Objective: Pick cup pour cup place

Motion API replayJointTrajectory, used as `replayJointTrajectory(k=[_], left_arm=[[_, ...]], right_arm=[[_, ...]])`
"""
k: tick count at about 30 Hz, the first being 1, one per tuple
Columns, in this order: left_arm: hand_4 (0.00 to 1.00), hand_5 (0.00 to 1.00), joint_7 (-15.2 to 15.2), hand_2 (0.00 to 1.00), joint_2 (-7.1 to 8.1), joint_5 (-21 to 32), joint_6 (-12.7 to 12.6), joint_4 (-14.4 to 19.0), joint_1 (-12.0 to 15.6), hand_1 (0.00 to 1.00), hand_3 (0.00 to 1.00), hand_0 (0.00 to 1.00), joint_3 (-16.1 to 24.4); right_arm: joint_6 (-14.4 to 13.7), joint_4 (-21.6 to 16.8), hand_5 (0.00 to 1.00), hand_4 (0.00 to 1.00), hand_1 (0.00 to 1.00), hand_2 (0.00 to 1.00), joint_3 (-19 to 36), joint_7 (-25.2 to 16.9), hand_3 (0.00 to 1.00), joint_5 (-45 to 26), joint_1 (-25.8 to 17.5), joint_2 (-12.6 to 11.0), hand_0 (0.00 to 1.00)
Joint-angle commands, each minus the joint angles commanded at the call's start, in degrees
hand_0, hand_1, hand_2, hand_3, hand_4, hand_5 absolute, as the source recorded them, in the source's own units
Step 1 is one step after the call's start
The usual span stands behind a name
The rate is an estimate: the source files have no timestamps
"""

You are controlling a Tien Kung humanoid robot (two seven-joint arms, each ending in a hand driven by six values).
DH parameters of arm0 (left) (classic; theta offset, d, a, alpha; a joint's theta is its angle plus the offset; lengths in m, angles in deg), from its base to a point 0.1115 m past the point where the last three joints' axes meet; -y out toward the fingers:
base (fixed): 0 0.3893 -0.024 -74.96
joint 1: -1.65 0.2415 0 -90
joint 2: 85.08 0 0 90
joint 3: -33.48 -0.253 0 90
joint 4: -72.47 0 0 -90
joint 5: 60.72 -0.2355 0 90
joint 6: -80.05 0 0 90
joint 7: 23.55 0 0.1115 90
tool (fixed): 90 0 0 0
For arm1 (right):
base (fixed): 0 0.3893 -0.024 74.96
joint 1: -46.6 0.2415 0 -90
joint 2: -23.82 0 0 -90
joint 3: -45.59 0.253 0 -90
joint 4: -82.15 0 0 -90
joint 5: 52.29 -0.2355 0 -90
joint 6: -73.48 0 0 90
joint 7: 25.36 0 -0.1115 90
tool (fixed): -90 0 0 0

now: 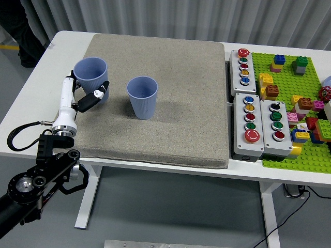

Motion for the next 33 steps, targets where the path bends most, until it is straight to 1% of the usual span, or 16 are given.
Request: replayJointTrajectory(k=[1, 3, 5, 7, 11, 12, 17, 18, 23, 24, 29, 30, 33], left_arm=[[0.545, 0.094, -0.1, 0.578, -0.07, 0.0, 0.0, -0.1, 0.1, 0.585, 0.588, 0.679, 0.0], [0.545, 0.094, -2.3, 0.578, -0.86, 0.5, 0.0, -1.9, 1.0, 0.585, 0.588, 0.679, 0.0], [0.545, 0.094, -3.9, 0.578, -1.21, 0.7, 0.0, -3.2, 1.4, 0.585, 0.588, 0.679, -0.2], [0.555, 0.111, -4.5, 0.58, -1.34, 1.4, 0.0, -3.7, 1.5, 0.59, 0.589, 0.683, -0.5], [0.555, 0.111, -4.8, 0.58, -1.35, 2.0, 0.0, -3.9, 1.7, 0.59, 0.589, 0.683, -0.8], [0.557, 0.115, -4.5, 0.586, -0.94, 1.9, 0.0, -3.4, 2.0, 0.593, 0.589, 0.685, -1.3], [0.557, 0.115, -4.3, 0.586, -0.35, 1.8, 0.0, -2.9, 2.4, 0.593, 0.589, 0.685, -1.6], [0.611, 0.149, -4.3, 0.664, -0.33, 1.8, 0.0, -2.9, 2.4, 0.643, 0.662, 0.696, -1.6], [0.611, 0.149, -4.4, 0.664, -0.32, 0.8, 0.0, -2.4, 2.6, 0.643, 0.662, 0.696, -1.0], [0.78, 0.287, -4.3, 0.775, -0.32, 0.5, 0.0, -2.4, 2.5, 0.703, 0.807, 0.744, -0.8], [0.78, 0.287, -4.6, 0.775, -0.31, 0.5, 0.3, -2.5, 2.4, 0.703, 0.807, 0.744, -0.1], [0.815, 0.32, -4.6, 0.825, -0.3, 0.5, 0.5, -2.4, 2.4, 0.737, 0.86, 0.771, 0.1], [0.815, 0.32, -4.5, 0.825, -0.28, 0.2, 1.0, -2.5, 2.3, 0.737, 0.86, 0.771, 0.1]], right_arm=[[0.0, 0.0, 0.333, 0.177, 0.696, 0.628, 0.0, 0.0, 0.618, 0.0, 0.0, 0.0, 0.698], [0.0, 0.0, 0.333, 0.177, 0.696, 0.628, -0.1, 0.0, 0.618, 0.0, 0.0, 0.0, 0.698], [0.0, 0.0, 0.333, 0.177, 0.696, 0.628, -0.1, 0.0, 0.618, 0.1, 0.0, 0.0, 0.698], [0.1, 0.0, 0.333, 0.179, 0.696, 0.628, -0.2, 0.1, 0.619, 0.2, 0.0, 0.0, 0.698], [0.1, 0.0, 0.333, 0.179, 0.696, 0.628, -0.2, 0.1, 0.619, 0.3, -0.1, 0.0, 0.698], [0.2, 0.0, 0.333, 0.179, 0.696, 0.628, -0.2, 0.1, 0.619, 0.5, -0.1, 0.0, 0.698], [0.2, 0.0, 0.333, 0.179, 0.696, 0.628, -0.3, 0.1, 0.619, 0.5, -0.4, 0.0, 0.698], [0.2, 0.0, 0.331, 0.18, 0.697, 0.629, -0.3, 0.1, 0.618, 0.5, -0.4, 0.0, 0.698], [0.2, 0.0, 0.331, 0.18, 0.697, 0.629, -0.4, 0.1, 0.618, 0.4, -0.4, 0.0, 0.698], [0.2, 0.0, 0.329, 0.179, 0.696, 0.628, -0.4, 0.1, 0.618, 0.4, -0.4, 0.0, 0.698], [0.1, 0.0, 0.329, 0.179, 0.696, 0.628, -0.6, 0.0, 0.618, 0.1, -0.2, -0.1, 0.698], [0.1, 0.0, 0.327, 0.181, 0.696, 0.629, -0.6, 0.0, 0.618, 0.0, -0.2, -0.1, 0.699], [0.1, 0.0, 0.327, 0.181, 0.696, 0.629, -0.6, 0.1, 0.618, 0.1, -0.1, -0.1, 0.699]])
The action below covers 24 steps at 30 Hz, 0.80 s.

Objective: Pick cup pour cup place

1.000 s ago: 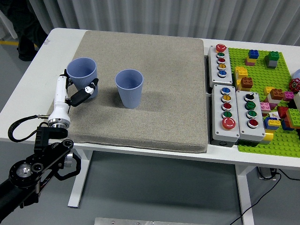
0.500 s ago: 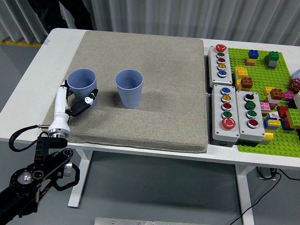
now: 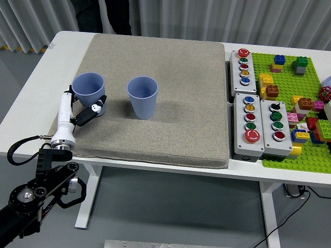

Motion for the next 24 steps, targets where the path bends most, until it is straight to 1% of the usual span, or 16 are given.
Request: replayJointTrajectory(k=[2, 3, 8, 9, 14, 15, 16, 24], left_arm=[[0.815, 0.32, 0.1, 0.825, -0.03, -0.1, 0.5, 0.0, 0.0, 0.737, 0.86, 0.771, 0.1], [0.835, 0.337, 0.1, 0.876, -0.04, -0.1, 0.6, 0.0, 0.0, 0.762, 0.922, 0.794, 0.1], [0.835, 0.337, 0.4, 0.876, -0.07, -0.6, 1.4, 0.0, 0.0, 0.762, 0.922, 0.794, 0.2], [0.852, 0.359, 0.5, 0.912, -0.07, -0.7, 1.6, 0.0, 0.0, 0.775, 0.972, 0.808, 0.2], [0.852, 0.359, 0.6, 0.912, -0.09, -0.9, 2.0, 0.0, -0.1, 0.775, 0.972, 0.808, 0.3], [0.87, 0.38, 0.7, 0.93, -0.08, -1.2, 2.3, 0.1, -0.1, 0.786, 0.994, 0.82, 0.4], [0.87, 0.38, 0.8, 0.93, -0.07, -1.3, 2.5, 0.3, -0.2, 0.786, 0.994, 0.82, 0.6], [0.877, 0.392, 0.9, 0.937, 0.05, -1.9, 2.8, 0.8, -0.2, 0.805, 0.998, 0.838, 1.2]], right_arm=[[0.0, 0.0, 0.327, 0.181, 0.696, 0.629, 0.0, 0.0, 0.618, 0.0, 0.0, 0.0, 0.699], [0.0, 0.0, 0.324, 0.179, 0.696, 0.629, 0.0, 0.0, 0.618, -0.1, 0.0, 0.0, 0.698], [0.0, 0.0, 0.324, 0.179, 0.696, 0.629, 0.0, 0.0, 0.618, 0.0, 0.1, 0.0, 0.698], [0.0, 0.0, 0.323, 0.179, 0.696, 0.629, 0.0, 0.0, 0.619, -0.1, 0.1, 0.0, 0.699], [0.0, 0.0, 0.323, 0.179, 0.696, 0.629, -0.1, 0.0, 0.619, -0.2, 0.3, 0.0, 0.699], [-0.1, 0.0, 0.322, 0.179, 0.696, 0.629, -0.1, 0.0, 0.618, -0.3, 0.3, 0.0, 0.698], [-0.1, 0.0, 0.322, 0.179, 0.696, 0.629, -0.1, 0.0, 0.618, -0.4, 0.3, 0.0, 0.698], [-0.1, 0.0, 0.321, 0.179, 0.696, 0.629, -0.1, -0.1, 0.618, -0.4, 0.3, -0.1, 0.698]])
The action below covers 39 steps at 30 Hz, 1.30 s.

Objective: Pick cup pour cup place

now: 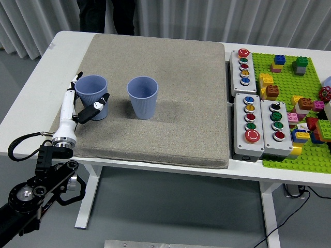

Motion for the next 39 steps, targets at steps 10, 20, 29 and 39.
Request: replayJointTrajectory(k=[10, 20, 29, 39], left_arm=[[0.892, 0.414, 0.5, 0.946, 0.43, -1.4, 0.6, 2.0, 1.8, 0.846, 0.998, 0.863, 1.1], [0.894, 0.415, 0.9, 0.95, 2.22, -2.6, 0.5, 5.7, 5.4, 0.849, 0.998, 0.865, 2.4], [0.902, 0.432, 1.1, 0.95, 2.16, -2.9, 1.0, 6.4, 5.8, 0.854, 0.998, 0.869, 1.9], [0.921, 0.458, 1.5, 0.953, 2.24, -4.2, 1.0, 9.3, 7.0, 0.861, 0.998, 0.877, 1.7]], right_arm=[[0.0, 0.0, 0.318, 0.177, 0.696, 0.629, -0.1, 0.0, 0.617, 0.1, 0.1, -0.1, 0.699], [0.1, 0.0, 0.317, 0.177, 0.696, 0.629, 0.2, 0.1, 0.616, 0.6, -0.1, -0.1, 0.699], [0.2, 0.0, 0.317, 0.177, 0.696, 0.629, 0.3, 0.2, 0.616, 1.0, -0.4, 0.0, 0.699], [0.3, 0.0, 0.312, 0.174, 0.696, 0.628, 0.5, 0.2, 0.615, 1.4, -0.7, -0.1, 0.699]])
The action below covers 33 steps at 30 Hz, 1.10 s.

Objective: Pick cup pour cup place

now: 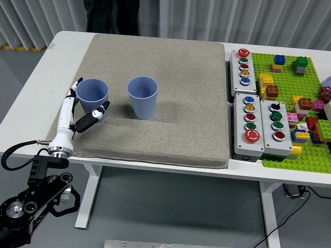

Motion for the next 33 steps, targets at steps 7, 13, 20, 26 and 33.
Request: replayJointTrajectory(k=[7, 13, 20, 26, 33], left_arm=[[0.922, 0.462, 0.2, 0.953, 0.24, 0.0, 0.0, -0.1, 0.5, 0.861, 0.998, 0.879, 0.6], [0.929, 0.468, 0.2, 0.953, 0.6, -0.1, -0.1, 0.0, 0.7, 0.862, 0.998, 0.88, 0.8], [0.931, 0.471, 0.3, 0.954, 1.66, -0.3, -0.1, 1.5, 2.3, 0.863, 0.998, 0.88, 1.9], [0.933, 0.472, 0.9, 0.956, 2.85, -2.2, -0.1, 5.0, 4.5, 0.864, 0.998, 0.881, 2.4], [0.934, 0.474, 2.2, 0.956, 4.56, -5.7, 0.0, 10.5, 8.9, 0.866, 0.998, 0.881, 6.1]], right_arm=[[-0.1, 0.0, 0.308, 0.17, 0.696, 0.628, -0.1, -0.1, 0.615, -0.3, 0.1, 0.0, 0.698], [-0.2, 0.0, 0.307, 0.169, 0.695, 0.628, 0.0, -0.1, 0.615, -0.4, 0.3, 0.0, 0.699], [-0.2, 0.0, 0.308, 0.169, 0.695, 0.628, 0.1, -0.1, 0.615, -0.4, 0.4, 0.0, 0.699], [-0.2, 0.0, 0.307, 0.169, 0.696, 0.628, 0.4, -0.1, 0.615, -0.1, 0.3, -0.1, 0.699], [-0.1, 0.0, 0.307, 0.168, 0.696, 0.63, 0.8, -0.1, 0.615, 0.6, 0.4, -0.1, 0.699]])
